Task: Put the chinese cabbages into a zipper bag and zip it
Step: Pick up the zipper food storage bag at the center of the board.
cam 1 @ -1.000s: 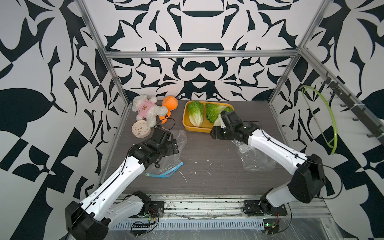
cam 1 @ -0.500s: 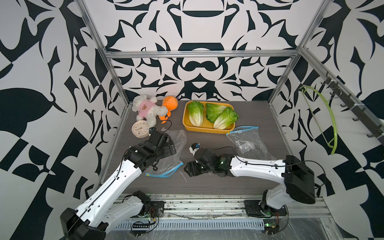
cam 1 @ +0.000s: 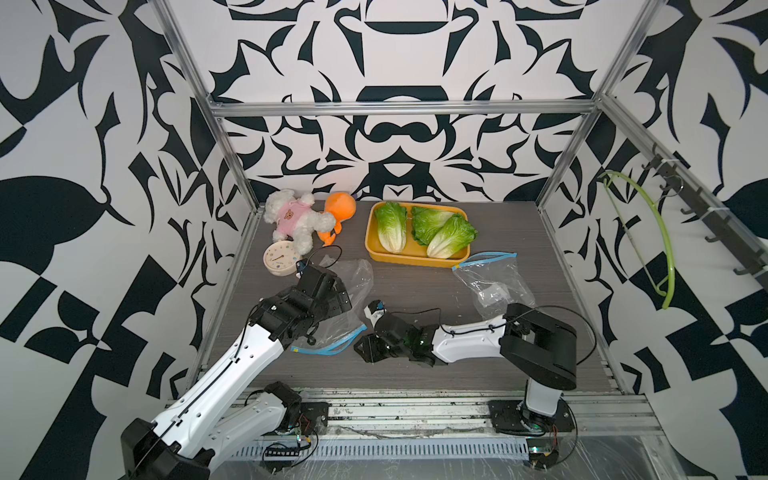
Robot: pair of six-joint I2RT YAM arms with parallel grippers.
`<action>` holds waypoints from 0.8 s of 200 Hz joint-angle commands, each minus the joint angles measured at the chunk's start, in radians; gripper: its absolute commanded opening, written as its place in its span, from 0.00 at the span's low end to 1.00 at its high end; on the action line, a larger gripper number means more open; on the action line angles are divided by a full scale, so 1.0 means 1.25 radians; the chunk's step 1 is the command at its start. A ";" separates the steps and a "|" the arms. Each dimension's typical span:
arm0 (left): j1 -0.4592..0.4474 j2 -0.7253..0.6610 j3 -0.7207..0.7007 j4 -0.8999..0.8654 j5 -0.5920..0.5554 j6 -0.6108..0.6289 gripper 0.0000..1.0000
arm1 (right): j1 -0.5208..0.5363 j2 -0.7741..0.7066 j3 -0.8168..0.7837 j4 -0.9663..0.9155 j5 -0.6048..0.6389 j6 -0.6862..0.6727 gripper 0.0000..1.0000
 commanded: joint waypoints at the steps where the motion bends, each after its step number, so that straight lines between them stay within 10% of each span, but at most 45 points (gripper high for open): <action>1: 0.005 0.020 -0.010 0.045 0.001 0.016 0.99 | 0.000 0.012 0.023 0.114 0.007 0.003 0.48; 160: 0.158 0.216 -0.089 0.261 0.233 -0.003 0.95 | 0.002 0.012 -0.044 0.243 0.020 0.126 0.47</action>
